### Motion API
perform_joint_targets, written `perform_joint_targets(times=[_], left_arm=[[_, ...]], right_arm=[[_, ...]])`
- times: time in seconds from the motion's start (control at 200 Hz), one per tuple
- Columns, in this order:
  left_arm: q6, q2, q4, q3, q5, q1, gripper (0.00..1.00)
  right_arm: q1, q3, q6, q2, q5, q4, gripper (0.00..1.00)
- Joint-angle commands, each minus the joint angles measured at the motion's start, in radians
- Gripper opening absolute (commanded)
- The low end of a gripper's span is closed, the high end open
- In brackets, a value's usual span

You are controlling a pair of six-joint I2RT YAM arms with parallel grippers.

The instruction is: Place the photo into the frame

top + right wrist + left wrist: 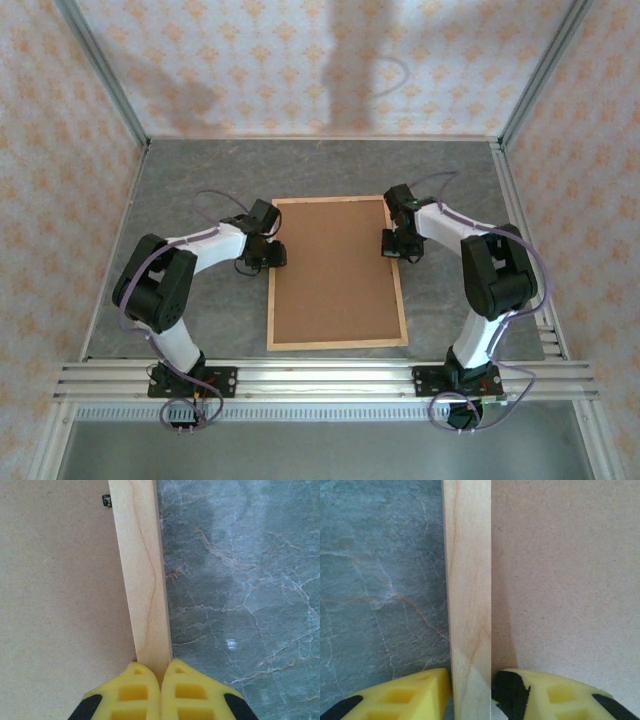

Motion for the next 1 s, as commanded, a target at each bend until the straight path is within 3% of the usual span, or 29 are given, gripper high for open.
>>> perform_joint_targets(times=[0.0,0.45,0.556,0.701,0.996], left_arm=[[0.015,0.136,-0.055,-0.057,0.136,-0.073,0.44],[-0.019,-0.118,-0.133,-0.027,-0.084,-0.023,0.58],[-0.039,-0.194,-0.181,-0.072,-0.081,-0.021,0.60],[-0.113,-0.327,-0.229,-0.200,0.006,-0.023,0.60],[-0.181,-0.468,-0.314,-0.278,0.049,-0.119,0.40]], right_arm=[[0.021,-0.027,0.002,0.053,0.001,0.023,0.02],[0.023,-0.028,0.021,0.045,0.020,0.026,0.02],[0.023,-0.027,0.019,0.044,0.020,0.026,0.02],[0.023,-0.025,0.015,0.046,0.025,0.020,0.02],[0.023,-0.010,0.011,0.045,0.014,0.020,0.02]])
